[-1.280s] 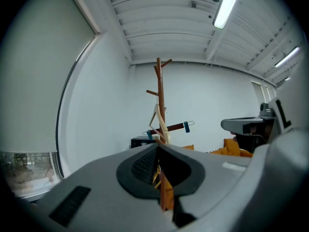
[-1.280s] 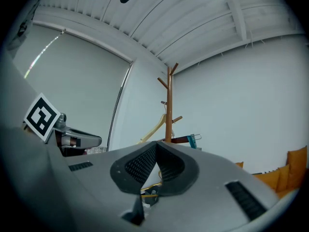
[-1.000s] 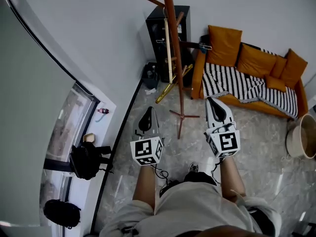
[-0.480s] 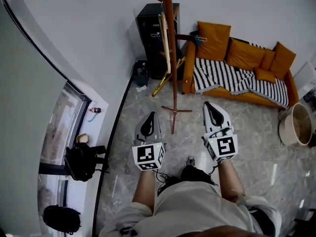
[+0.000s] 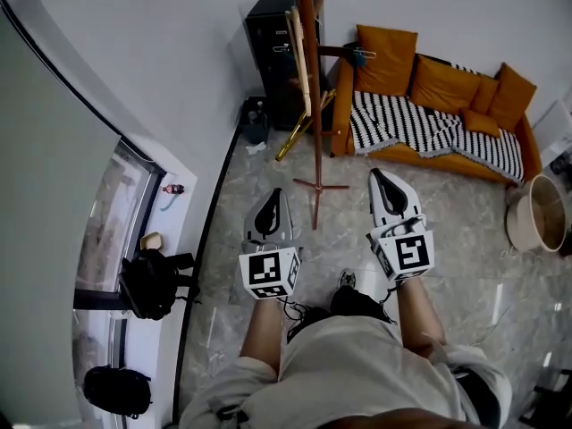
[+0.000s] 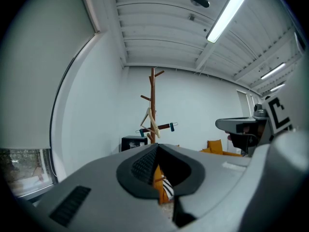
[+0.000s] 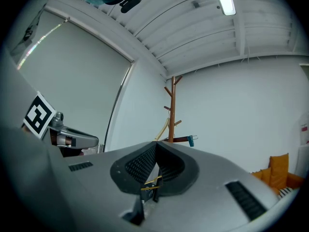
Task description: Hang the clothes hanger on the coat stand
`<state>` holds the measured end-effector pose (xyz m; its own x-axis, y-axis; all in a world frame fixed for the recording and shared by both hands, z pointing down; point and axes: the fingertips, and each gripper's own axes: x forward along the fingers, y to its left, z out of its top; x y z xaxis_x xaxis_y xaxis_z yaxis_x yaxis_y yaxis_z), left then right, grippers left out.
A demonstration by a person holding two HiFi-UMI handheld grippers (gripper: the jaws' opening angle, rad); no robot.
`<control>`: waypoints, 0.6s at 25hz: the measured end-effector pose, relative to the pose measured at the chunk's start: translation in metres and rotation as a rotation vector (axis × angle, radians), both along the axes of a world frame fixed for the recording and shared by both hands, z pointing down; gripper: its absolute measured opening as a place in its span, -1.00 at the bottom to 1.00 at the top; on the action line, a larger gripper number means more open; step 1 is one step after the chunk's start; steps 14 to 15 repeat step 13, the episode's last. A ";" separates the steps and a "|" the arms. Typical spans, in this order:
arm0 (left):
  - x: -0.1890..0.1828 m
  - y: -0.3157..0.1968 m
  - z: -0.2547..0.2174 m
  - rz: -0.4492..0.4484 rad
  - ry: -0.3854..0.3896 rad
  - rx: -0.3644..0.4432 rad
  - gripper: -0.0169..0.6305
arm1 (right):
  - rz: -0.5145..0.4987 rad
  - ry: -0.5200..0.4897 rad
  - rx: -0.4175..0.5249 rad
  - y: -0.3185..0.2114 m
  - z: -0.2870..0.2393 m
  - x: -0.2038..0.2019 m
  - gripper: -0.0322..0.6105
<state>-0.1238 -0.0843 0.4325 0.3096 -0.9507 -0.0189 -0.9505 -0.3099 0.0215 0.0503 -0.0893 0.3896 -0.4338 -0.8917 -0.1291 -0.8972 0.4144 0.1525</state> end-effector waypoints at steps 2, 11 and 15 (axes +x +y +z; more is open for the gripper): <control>0.000 -0.001 0.000 0.001 0.000 -0.001 -0.91 | -0.002 0.002 0.009 -0.001 0.000 -0.001 -0.89; 0.004 -0.010 0.003 -0.003 0.000 -0.011 -0.91 | 0.002 0.011 -0.003 -0.009 0.003 0.006 -0.89; 0.004 -0.012 0.005 -0.004 -0.001 -0.012 -0.91 | 0.002 0.008 -0.013 -0.011 0.004 0.005 -0.89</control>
